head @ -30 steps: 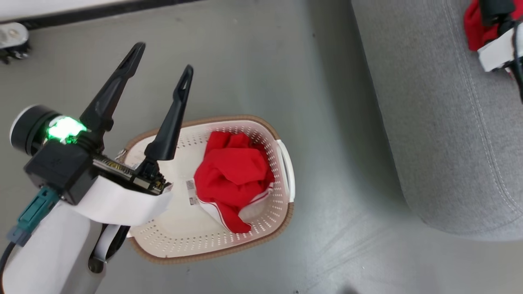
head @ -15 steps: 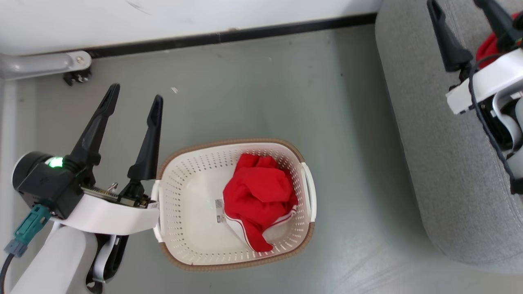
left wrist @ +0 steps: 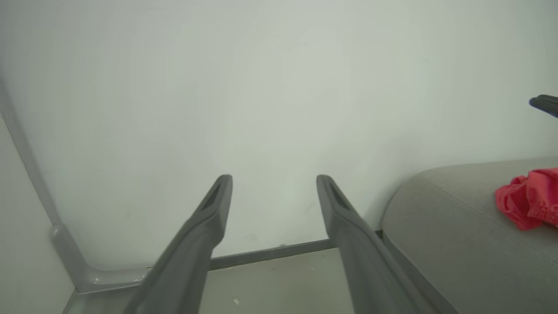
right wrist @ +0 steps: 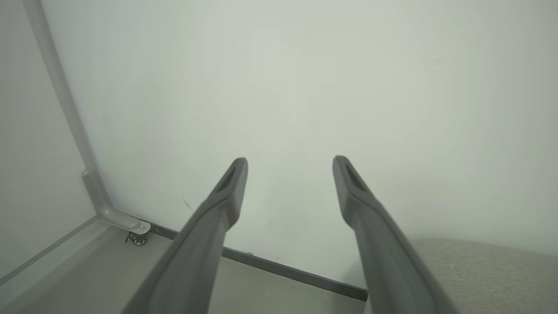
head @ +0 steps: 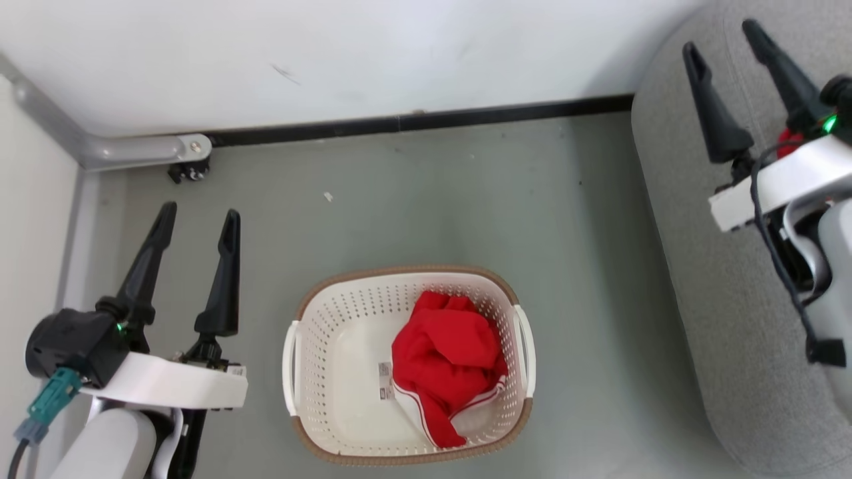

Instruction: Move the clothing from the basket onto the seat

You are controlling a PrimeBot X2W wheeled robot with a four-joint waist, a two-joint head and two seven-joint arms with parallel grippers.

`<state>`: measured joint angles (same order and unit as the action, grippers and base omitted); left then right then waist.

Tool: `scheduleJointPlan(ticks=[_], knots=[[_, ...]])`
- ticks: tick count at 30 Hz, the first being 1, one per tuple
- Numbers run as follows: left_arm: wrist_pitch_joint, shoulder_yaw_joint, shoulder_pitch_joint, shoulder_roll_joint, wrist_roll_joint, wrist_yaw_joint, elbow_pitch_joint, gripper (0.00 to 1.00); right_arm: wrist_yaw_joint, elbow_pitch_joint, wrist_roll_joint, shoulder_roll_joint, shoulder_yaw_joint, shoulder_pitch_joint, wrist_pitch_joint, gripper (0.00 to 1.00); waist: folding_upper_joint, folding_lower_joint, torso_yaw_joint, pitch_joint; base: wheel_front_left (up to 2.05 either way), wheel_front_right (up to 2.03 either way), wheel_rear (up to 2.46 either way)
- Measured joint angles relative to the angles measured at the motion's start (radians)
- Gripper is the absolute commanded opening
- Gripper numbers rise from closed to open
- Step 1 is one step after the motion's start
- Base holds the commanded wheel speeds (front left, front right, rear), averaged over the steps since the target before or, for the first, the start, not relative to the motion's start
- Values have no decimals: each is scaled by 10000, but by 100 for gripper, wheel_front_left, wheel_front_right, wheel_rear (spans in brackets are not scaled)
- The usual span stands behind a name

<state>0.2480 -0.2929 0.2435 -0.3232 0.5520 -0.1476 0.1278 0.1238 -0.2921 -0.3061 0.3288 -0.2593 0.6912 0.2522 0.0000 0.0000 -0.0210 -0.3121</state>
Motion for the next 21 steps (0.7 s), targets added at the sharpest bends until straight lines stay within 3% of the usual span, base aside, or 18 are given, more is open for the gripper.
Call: scheduleJointPlan(ticks=[21], knots=[[44, 894, -1423, 426, 46, 73, -546, 100, 0, 851, 437, -702, 980, -3302, 0, 100, 0, 0, 617, 1617, 0, 0, 0]])
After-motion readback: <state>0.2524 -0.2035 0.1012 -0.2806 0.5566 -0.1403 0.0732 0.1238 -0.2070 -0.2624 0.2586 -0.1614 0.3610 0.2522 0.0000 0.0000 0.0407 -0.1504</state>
